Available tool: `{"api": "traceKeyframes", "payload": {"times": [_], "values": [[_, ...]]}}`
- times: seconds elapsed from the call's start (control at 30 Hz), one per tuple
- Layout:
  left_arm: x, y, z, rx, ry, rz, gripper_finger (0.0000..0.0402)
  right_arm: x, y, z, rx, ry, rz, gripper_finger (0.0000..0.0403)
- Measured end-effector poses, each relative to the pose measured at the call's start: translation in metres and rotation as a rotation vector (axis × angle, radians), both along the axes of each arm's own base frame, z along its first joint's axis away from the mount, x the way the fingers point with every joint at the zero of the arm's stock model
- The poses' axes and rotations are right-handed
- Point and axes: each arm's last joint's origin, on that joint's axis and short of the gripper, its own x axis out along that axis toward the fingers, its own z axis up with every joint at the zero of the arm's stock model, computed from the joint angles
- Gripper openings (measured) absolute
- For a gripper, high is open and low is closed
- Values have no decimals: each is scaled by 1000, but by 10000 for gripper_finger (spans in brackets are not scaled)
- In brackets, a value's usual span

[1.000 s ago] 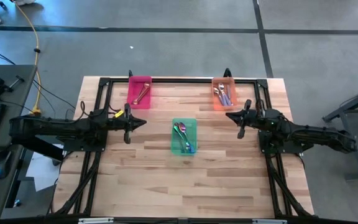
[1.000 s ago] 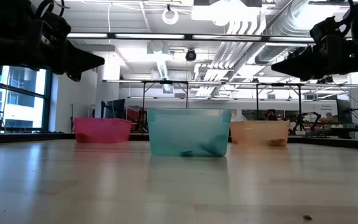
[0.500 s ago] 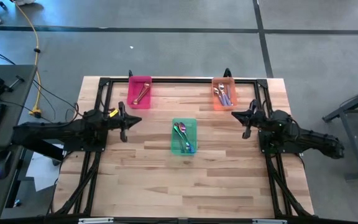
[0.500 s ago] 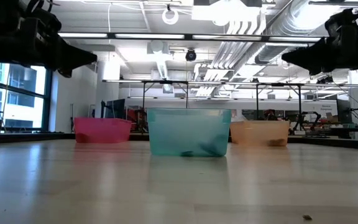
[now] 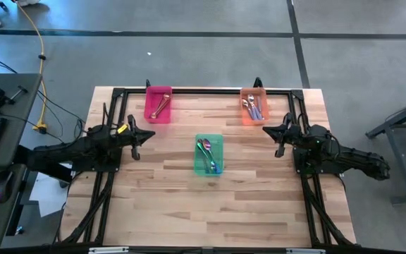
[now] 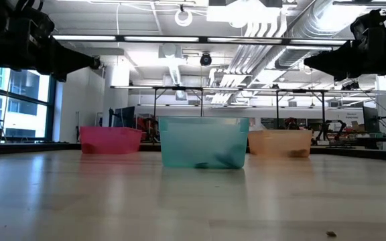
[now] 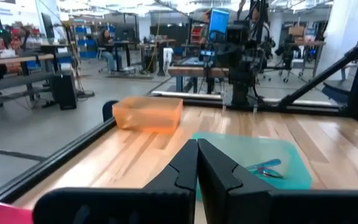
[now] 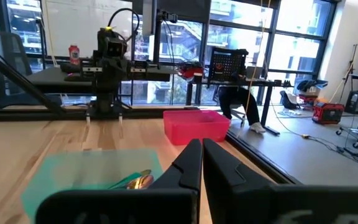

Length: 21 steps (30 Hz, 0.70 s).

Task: Sort silverware by color (type)
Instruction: Return to Home Position

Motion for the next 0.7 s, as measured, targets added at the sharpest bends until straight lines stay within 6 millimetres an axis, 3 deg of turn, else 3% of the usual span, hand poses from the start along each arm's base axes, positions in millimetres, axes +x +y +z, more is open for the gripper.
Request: {"api": "traceKeyframes", "payload": {"times": [0.4, 0.7], "values": [[0, 0, 4, -7, -39, -8, 1, 0, -3, -6, 21, 57, -96, 0], [0, 0, 4, 18, -35, -7, 1, 0, -3, -6, -120, 105, -106, 0]]}}
